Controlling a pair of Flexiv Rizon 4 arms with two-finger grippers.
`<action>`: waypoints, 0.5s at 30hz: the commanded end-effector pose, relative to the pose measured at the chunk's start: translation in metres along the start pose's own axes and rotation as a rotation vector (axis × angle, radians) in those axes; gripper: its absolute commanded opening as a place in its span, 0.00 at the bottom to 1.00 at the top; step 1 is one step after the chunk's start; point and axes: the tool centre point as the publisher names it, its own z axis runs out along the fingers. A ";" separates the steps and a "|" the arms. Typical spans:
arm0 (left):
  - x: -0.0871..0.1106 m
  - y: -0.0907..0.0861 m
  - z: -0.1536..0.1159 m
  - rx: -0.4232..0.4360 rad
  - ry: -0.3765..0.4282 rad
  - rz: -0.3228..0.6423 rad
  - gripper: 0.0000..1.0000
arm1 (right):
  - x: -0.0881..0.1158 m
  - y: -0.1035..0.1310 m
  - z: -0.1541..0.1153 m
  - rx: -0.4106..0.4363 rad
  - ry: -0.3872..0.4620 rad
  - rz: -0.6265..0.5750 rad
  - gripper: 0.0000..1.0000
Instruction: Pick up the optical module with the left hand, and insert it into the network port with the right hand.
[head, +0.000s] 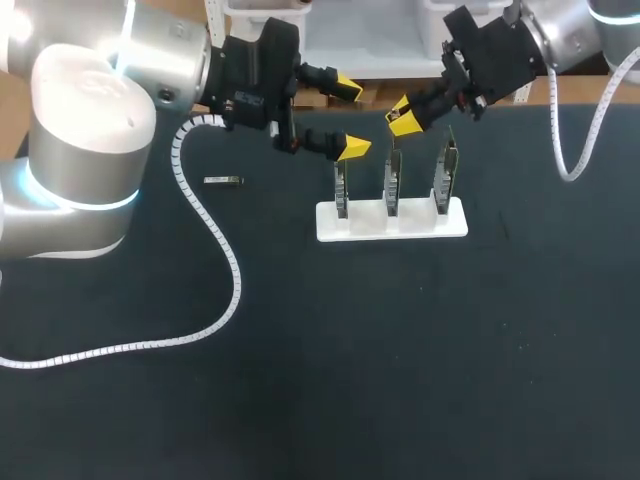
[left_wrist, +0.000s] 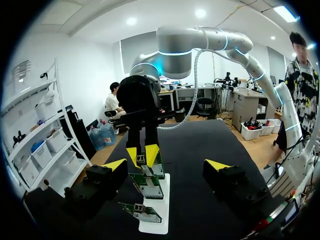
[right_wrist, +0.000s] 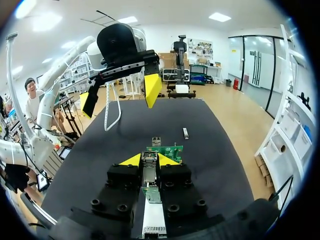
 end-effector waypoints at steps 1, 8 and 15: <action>-0.001 -0.001 0.000 -0.002 0.006 -0.002 1.00 | 0.000 -0.004 0.002 -0.002 0.002 0.004 0.00; -0.001 -0.001 0.000 -0.002 0.006 -0.002 1.00 | 0.003 -0.004 0.003 0.002 0.002 0.013 0.00; -0.001 -0.001 0.000 -0.002 0.006 -0.002 1.00 | 0.004 -0.004 0.000 0.020 -0.012 0.019 0.00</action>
